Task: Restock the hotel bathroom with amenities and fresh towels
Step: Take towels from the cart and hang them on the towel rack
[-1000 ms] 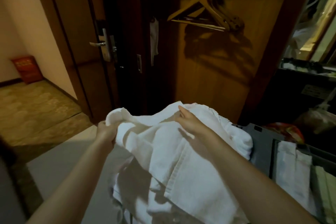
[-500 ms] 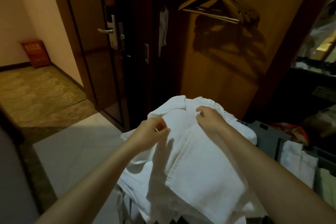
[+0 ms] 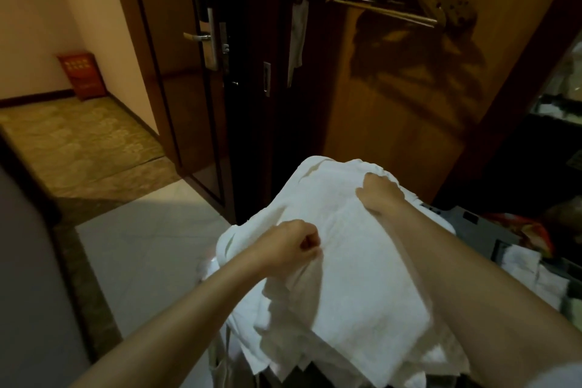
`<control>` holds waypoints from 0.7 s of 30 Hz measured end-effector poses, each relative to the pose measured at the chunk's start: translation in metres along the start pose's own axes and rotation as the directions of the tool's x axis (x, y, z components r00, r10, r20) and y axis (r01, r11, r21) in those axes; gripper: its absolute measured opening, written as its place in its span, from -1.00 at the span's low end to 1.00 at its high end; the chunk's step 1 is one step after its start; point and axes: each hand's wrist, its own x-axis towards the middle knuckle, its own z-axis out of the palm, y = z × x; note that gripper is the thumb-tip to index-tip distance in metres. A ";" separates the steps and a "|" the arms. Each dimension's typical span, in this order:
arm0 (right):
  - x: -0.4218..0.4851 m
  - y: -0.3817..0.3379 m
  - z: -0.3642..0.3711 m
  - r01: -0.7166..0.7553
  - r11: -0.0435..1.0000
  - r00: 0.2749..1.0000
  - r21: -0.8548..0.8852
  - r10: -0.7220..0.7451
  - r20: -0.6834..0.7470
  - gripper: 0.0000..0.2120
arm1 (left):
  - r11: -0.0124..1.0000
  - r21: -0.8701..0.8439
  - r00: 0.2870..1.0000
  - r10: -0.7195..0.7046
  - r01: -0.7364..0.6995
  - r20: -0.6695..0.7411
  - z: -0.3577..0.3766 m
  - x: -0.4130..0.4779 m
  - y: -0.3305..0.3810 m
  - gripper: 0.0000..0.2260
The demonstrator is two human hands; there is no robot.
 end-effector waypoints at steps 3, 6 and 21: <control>0.008 -0.003 -0.006 -0.048 0.966 0.994 0.254 0.072 -0.087 -0.77 | 0.986 -0.164 0.999 -0.033 0.032 -0.003 -0.007 0.000 -0.006 -0.89; 0.015 -0.004 -0.011 -0.102 0.905 0.981 0.414 0.159 -0.107 -0.79 | 0.964 -0.261 0.998 -0.064 0.055 -0.024 -0.014 -0.001 -0.009 -0.87; 0.019 0.005 -0.005 -0.092 0.778 0.962 0.621 0.230 -0.145 -0.69 | 0.928 -0.369 0.997 0.022 -0.048 -0.075 -0.013 0.011 -0.034 -0.85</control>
